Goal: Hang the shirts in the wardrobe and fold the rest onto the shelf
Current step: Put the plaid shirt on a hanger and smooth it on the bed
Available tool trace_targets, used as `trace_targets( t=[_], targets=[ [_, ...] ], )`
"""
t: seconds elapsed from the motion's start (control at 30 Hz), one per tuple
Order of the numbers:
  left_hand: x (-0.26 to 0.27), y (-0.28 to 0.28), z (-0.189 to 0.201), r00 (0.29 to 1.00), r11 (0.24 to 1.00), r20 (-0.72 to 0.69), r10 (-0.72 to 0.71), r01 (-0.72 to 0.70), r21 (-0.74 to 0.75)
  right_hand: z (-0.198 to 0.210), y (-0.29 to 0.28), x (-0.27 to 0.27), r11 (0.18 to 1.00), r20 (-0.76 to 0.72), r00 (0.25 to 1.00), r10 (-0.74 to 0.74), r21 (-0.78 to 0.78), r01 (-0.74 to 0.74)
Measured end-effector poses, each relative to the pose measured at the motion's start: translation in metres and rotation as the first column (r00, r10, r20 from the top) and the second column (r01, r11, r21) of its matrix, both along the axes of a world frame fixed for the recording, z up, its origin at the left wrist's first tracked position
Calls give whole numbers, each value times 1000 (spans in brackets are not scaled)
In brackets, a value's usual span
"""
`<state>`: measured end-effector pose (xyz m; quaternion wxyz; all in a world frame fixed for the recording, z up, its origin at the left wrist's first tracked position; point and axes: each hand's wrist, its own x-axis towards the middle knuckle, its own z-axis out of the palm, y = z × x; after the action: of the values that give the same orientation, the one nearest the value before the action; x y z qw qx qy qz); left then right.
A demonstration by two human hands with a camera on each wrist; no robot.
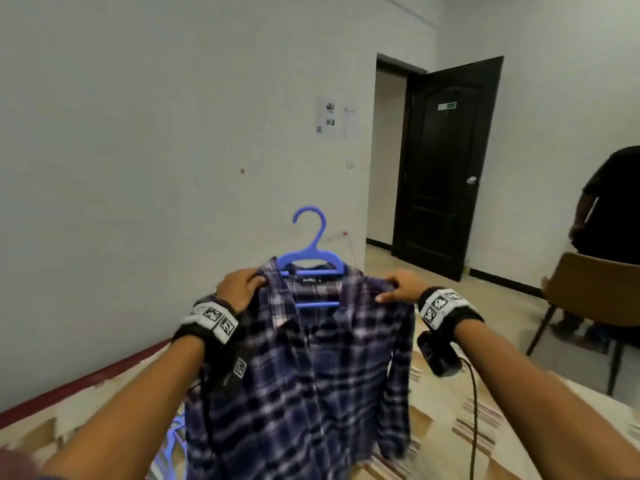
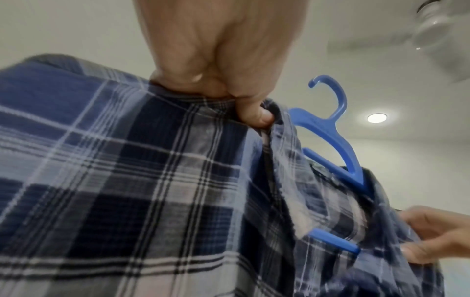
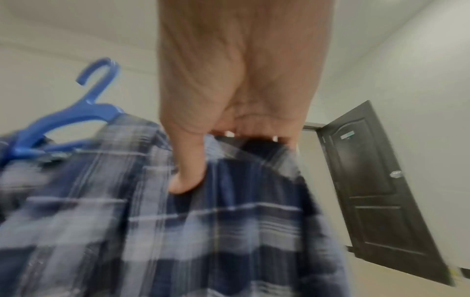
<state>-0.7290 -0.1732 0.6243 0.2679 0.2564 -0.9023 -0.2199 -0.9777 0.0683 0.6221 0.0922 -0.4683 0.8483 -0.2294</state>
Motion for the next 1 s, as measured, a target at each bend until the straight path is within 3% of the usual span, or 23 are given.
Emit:
trace_targets(
  t=[0.13, 0.23, 0.33, 0.47, 0.53, 0.67, 0.9, 1.0],
  targets=[
    [-11, -23, 36, 986, 989, -68, -151, 150, -20, 26, -1, -7, 930, -135, 970, -201, -337, 145],
    [-19, -41, 54, 978, 981, 116, -175, 183, -62, 50, 5, -17, 832, -213, 916, -340, -522, 188],
    [-27, -61, 60, 951, 986, 310, -15, 65, -152, 69, 18, -24, 847, -205, 947, -247, -520, 108],
    [-54, -56, 74, 976, 983, 209, 64, -25, -184, 73, 45, -49, 843, -90, 977, -192, -524, 117],
    [-69, -41, 78, 978, 984, 204, 53, -17, -176, 62, 63, -68, 907, -5, 983, -183, -386, 167],
    [-88, -10, 71, 971, 995, 235, 32, -8, -103, 40, 94, -112, 939, 21, 975, -221, -265, 218],
    [-104, 46, 52, 895, 986, 444, 50, -115, 120, 44, 108, -170, 934, 177, 984, -7, -351, 69],
    [-105, 63, 57, 916, 967, 395, 76, -164, 194, 46, 112, -190, 896, 175, 984, 30, -441, 52]
  ],
)
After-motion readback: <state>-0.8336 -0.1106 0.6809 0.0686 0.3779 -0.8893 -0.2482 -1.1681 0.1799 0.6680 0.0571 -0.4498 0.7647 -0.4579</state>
